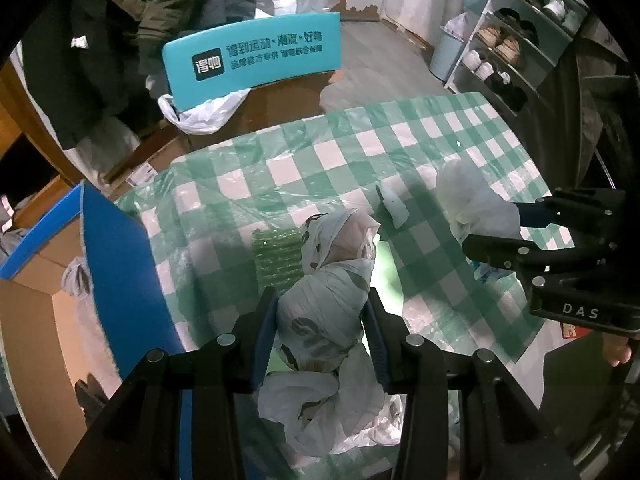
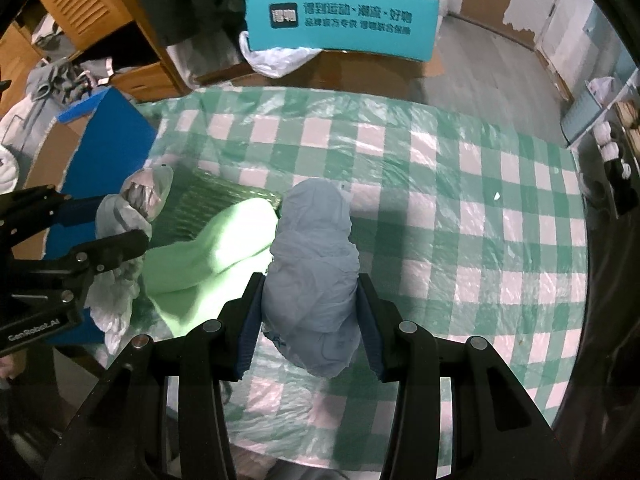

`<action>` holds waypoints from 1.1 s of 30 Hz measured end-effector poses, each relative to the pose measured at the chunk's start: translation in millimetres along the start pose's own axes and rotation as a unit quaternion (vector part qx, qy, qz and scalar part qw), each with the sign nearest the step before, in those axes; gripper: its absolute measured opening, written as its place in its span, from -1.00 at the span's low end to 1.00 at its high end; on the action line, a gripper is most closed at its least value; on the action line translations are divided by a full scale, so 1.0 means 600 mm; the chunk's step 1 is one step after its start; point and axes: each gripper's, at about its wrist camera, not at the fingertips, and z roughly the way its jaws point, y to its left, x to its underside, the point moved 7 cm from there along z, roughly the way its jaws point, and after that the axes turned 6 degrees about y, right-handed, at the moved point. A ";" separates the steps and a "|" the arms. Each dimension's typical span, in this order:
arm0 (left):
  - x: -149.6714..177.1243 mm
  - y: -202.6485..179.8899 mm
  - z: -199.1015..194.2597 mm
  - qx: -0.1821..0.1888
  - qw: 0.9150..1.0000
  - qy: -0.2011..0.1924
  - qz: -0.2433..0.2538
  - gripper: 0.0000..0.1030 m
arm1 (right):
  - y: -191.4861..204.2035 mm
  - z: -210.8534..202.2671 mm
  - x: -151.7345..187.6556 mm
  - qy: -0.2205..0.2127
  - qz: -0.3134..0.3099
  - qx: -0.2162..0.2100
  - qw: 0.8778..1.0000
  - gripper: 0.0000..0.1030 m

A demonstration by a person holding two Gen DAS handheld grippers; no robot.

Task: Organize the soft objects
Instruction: 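Carry the white plastic bag with the right gripper while the left gripper carries the white bundle over the box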

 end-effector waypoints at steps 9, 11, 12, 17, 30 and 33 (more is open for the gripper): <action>0.011 0.025 -0.049 -0.003 1.000 -0.020 -0.010 -0.18 | 0.040 -0.029 -0.010 -0.017 -0.024 -0.002 1.000 -0.15; 0.015 0.033 -0.059 -0.003 1.000 -0.023 -0.016 -0.18 | 0.047 -0.034 -0.011 -0.019 -0.028 -0.002 0.999 -0.15; 0.017 0.038 -0.066 -0.002 0.999 -0.026 -0.021 -0.18 | 0.053 -0.037 -0.013 -0.021 -0.030 -0.003 0.999 -0.15; 0.027 0.054 -0.093 0.001 0.999 -0.037 -0.031 -0.18 | 0.079 -0.053 -0.019 -0.029 -0.044 -0.006 0.999 -0.15; 0.056 0.105 -0.140 -0.001 0.997 -0.053 -0.053 -0.18 | 0.149 -0.080 -0.031 -0.045 -0.078 -0.029 0.995 -0.15; 0.062 0.119 -0.151 -0.005 0.997 -0.059 -0.055 -0.18 | 0.163 -0.085 -0.034 -0.047 -0.083 -0.038 0.995 -0.15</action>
